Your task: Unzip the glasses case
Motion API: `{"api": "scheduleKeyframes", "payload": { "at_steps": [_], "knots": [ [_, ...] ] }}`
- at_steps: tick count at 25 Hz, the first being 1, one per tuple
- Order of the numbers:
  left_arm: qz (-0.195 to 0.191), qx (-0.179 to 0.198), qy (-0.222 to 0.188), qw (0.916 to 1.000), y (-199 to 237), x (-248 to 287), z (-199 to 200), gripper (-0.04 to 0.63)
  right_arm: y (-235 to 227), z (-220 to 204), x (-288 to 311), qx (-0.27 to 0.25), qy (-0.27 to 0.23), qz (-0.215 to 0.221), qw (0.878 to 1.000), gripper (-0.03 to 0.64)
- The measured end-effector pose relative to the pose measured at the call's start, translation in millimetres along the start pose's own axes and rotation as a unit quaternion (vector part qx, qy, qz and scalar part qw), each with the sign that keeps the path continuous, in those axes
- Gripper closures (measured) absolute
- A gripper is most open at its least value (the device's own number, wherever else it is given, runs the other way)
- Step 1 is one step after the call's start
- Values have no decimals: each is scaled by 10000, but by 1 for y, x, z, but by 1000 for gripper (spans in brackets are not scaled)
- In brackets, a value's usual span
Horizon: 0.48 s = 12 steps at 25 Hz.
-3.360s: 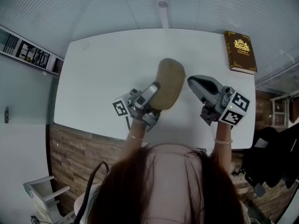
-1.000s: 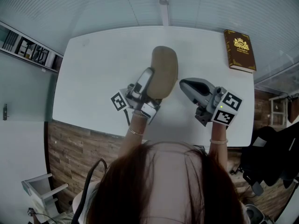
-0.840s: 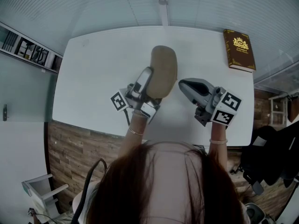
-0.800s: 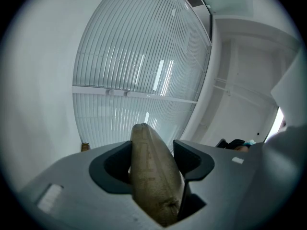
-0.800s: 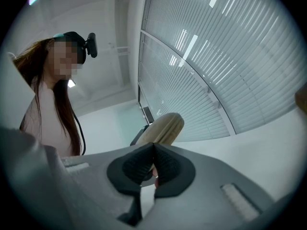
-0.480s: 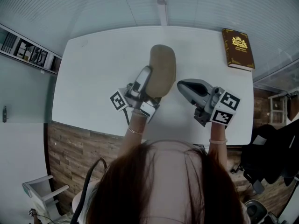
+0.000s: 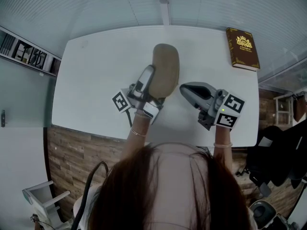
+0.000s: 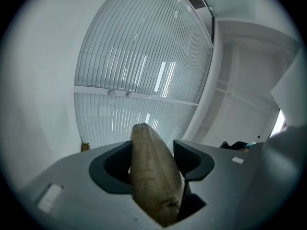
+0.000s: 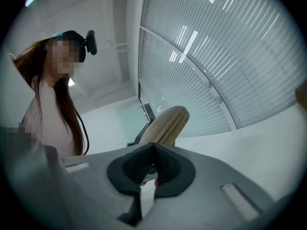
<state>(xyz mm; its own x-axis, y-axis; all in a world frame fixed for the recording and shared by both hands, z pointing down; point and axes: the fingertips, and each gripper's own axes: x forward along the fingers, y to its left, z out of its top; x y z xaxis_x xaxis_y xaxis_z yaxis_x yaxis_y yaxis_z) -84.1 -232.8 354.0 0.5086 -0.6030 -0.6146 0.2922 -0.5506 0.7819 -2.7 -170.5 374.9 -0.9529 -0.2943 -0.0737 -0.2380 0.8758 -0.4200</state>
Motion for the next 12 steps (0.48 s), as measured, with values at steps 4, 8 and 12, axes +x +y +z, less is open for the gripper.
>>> {"api": "scheduleKeyframes", "payload": {
  "at_steps": [4, 8, 12],
  "knots": [
    [-3, 13, -7, 10000, 0, 0, 2, 316, 1, -3, 2, 23, 27, 8, 10000, 615],
    [24, 0, -14, 10000, 2, -2, 2, 316, 1, -4, 2, 52, 36, 8, 10000, 615],
    [92, -72, -56, 9999, 6, -3, 3, 316, 2, -10, 3, 85, 160, 25, 9998, 615]
  ]
}}
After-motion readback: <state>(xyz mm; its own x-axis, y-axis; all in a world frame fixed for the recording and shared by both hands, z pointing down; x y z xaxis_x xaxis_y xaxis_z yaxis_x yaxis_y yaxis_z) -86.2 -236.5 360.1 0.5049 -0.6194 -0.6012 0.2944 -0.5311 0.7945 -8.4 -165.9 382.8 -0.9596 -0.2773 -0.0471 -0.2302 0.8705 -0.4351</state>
